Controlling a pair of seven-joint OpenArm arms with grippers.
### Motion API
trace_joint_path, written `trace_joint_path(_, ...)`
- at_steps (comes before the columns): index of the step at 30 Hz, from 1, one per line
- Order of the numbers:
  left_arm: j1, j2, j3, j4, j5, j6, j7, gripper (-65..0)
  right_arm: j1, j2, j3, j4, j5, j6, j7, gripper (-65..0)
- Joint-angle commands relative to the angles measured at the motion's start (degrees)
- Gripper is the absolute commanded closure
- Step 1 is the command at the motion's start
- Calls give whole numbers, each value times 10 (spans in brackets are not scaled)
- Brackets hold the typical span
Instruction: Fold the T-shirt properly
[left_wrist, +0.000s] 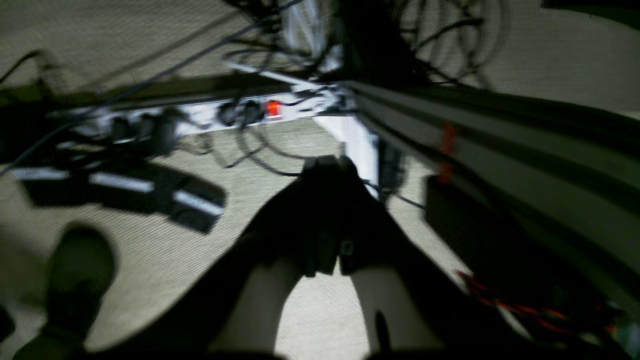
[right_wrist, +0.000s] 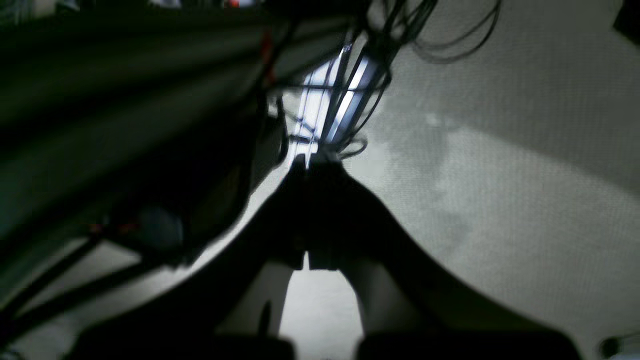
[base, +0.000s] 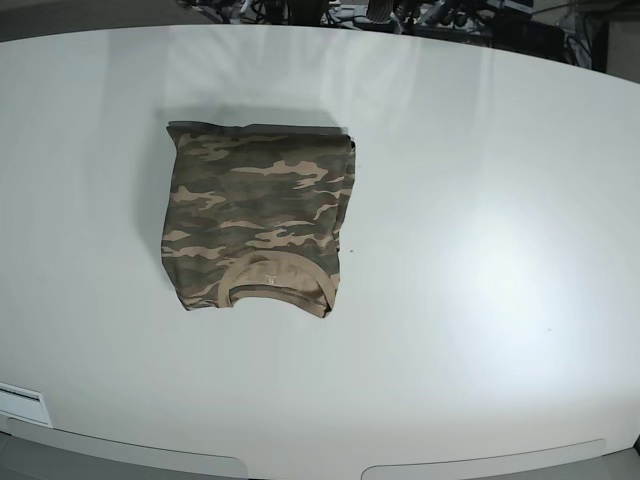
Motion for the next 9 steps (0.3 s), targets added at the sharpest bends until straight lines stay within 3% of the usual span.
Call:
trace_joint_path(1,0,-3,10,2,-6,-2,-9,0,-3,-1,0,0,-13,-3,-1,0)
trace_joint_path(7,-9,-3,34,2,-22,-2,-6,0,9,-11,0,0,-30,-1,3,0)
trace_joint_path(9,-9,-1,34,2,-22,-5,-6,0,9,-14,0,0,-25,-14,7,0)
